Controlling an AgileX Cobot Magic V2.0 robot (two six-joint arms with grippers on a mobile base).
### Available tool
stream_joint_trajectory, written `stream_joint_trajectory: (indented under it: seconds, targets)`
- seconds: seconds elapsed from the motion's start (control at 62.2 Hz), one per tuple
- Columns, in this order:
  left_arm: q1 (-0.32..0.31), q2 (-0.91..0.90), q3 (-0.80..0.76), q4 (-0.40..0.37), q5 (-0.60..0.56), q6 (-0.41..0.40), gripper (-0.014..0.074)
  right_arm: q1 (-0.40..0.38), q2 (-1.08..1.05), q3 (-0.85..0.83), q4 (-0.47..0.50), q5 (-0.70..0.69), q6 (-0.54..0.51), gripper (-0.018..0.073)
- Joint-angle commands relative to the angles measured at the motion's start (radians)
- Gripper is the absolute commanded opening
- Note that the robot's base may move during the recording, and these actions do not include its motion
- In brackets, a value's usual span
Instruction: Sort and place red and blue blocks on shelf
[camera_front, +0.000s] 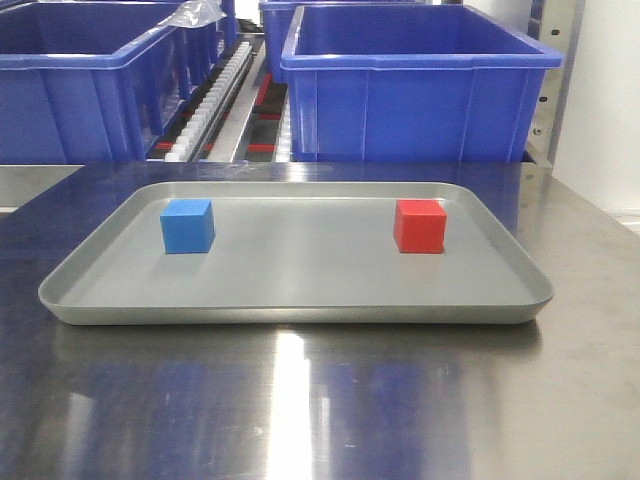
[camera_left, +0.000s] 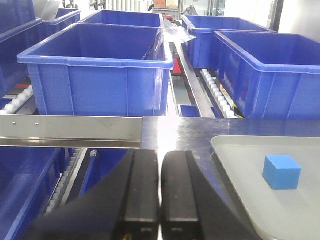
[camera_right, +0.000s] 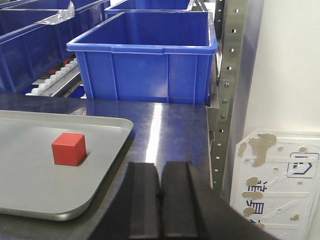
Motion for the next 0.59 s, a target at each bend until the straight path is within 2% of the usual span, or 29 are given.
stream_joint_trajectory:
  seconds: [0.0, 0.579]
  targets:
    - [-0.006, -0.017, 0.044, -0.002, -0.088, 0.000, 0.0123, -0.001, -0.020, -0.024, 0.001, -0.085, -0.003, 0.0051]
    - [-0.006, -0.017, 0.044, -0.002, -0.088, 0.000, 0.0124, -0.001, -0.020, -0.026, 0.002, -0.084, -0.003, 0.0051]
